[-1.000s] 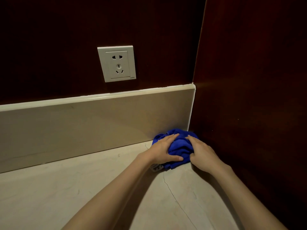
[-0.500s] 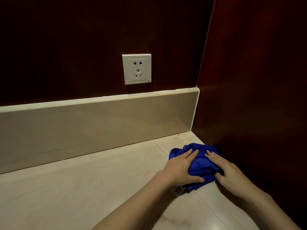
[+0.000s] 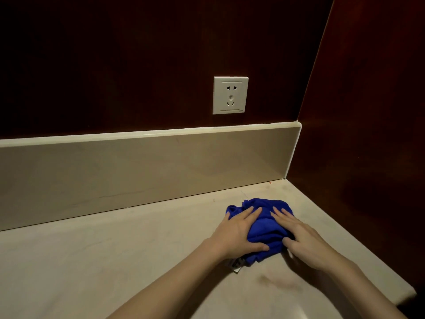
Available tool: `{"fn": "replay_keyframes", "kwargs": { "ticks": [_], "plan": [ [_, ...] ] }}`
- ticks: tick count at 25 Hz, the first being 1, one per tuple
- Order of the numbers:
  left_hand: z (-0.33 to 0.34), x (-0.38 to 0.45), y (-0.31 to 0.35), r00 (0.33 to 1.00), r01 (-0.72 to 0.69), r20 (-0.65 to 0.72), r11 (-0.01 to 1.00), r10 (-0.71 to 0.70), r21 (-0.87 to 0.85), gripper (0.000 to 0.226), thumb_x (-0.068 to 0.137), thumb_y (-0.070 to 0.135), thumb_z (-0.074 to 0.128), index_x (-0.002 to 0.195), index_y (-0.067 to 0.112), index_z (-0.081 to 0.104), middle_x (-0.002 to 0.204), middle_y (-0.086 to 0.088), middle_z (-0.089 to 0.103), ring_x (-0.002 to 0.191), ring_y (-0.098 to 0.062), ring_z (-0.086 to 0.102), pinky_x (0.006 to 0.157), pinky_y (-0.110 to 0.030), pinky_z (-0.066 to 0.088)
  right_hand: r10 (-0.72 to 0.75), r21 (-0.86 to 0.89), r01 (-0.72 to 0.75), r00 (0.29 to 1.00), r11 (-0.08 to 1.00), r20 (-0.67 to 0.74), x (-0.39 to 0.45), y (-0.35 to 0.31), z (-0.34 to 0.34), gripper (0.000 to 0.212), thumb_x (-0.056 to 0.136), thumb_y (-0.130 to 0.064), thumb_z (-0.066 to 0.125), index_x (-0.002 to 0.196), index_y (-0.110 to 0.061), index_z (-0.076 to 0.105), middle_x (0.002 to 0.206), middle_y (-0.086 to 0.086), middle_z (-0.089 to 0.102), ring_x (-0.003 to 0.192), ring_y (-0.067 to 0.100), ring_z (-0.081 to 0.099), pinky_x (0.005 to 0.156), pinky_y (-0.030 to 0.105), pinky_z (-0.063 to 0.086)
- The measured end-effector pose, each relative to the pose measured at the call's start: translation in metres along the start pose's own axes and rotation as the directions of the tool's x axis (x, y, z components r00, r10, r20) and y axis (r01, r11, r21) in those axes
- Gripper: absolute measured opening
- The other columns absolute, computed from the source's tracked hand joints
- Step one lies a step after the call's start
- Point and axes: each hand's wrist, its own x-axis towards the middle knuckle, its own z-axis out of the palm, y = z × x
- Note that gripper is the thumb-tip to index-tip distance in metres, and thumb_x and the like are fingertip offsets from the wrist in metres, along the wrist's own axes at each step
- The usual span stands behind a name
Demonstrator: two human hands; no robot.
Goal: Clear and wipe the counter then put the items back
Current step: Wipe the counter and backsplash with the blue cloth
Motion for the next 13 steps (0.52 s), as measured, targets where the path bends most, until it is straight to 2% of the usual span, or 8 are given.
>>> {"fn": "replay_keyframes", "kwargs": {
  "ticks": [5,9,13],
  "plan": [
    [-0.024,-0.071,-0.061,0.995,0.071,-0.074,0.997,-0.073,-0.034,0.093,0.081,0.065,0.057,0.153,0.032,0.008,0.160,0.010,0.009,0.146,-0.005,0.006,0.120,-0.037,0.010,-0.132,-0.053,0.137,0.988,0.989,0.077,0.015,-0.078,0.032,0.069,0.092,-0.027,0.049,0.151,-0.029,0.013,0.158,-0.014,0.008,0.145,0.004,0.002,0.115,0.021,0.006],
    [-0.046,-0.135,-0.086,0.980,0.157,-0.105,0.984,-0.166,-0.089,0.092,0.080,0.063,0.060,0.151,0.037,0.009,0.159,0.016,0.008,0.144,-0.001,0.006,0.120,-0.029,0.010,-0.279,-0.120,0.294,0.951,0.948,0.131,0.021,-0.127,0.057,0.069,0.094,-0.041,0.045,0.152,-0.030,0.010,0.159,-0.012,0.005,0.146,0.005,0.000,0.117,0.024,0.009],
    [-0.055,-0.177,-0.097,0.961,0.243,-0.100,0.962,-0.256,-0.127,0.096,0.067,0.077,0.051,0.147,0.047,0.008,0.156,0.023,0.007,0.143,0.000,0.009,0.117,-0.023,0.014,-0.395,-0.222,0.429,0.900,0.875,0.181,0.026,-0.150,0.075,0.073,0.093,-0.058,0.041,0.152,-0.030,0.008,0.159,-0.011,0.004,0.147,0.008,0.001,0.118,0.029,0.017]
  ]
}}
